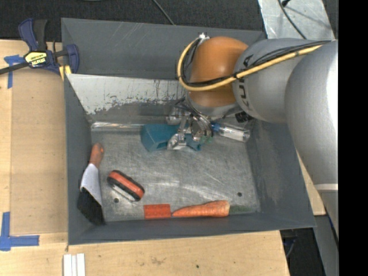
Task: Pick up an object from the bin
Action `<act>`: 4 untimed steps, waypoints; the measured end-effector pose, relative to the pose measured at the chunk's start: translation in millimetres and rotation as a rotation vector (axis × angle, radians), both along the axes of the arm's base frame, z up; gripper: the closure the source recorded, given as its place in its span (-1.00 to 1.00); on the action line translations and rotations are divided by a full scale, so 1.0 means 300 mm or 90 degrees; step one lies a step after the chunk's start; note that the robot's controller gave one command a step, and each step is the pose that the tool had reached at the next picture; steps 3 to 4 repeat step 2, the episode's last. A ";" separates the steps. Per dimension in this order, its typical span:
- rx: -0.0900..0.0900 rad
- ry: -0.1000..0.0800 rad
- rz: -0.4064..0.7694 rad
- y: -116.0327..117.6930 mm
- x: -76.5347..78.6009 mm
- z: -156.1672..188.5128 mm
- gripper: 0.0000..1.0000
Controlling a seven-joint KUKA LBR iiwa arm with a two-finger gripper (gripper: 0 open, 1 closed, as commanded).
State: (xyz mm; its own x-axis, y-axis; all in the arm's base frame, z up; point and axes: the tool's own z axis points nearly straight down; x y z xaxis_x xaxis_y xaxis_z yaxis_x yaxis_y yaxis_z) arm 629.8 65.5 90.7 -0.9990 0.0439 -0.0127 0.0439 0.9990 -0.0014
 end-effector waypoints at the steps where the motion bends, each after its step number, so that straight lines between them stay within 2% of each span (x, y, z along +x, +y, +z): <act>1: 0.000 0.000 0.000 0.000 0.000 0.000 1.00; 2: -0.001 0.006 0.143 -0.061 -0.016 0.493 1.00; 4: -0.001 0.006 0.143 -0.061 -0.016 0.493 1.00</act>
Offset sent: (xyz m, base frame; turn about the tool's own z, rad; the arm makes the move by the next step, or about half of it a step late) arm -0.0055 -0.0169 0.1472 -0.2257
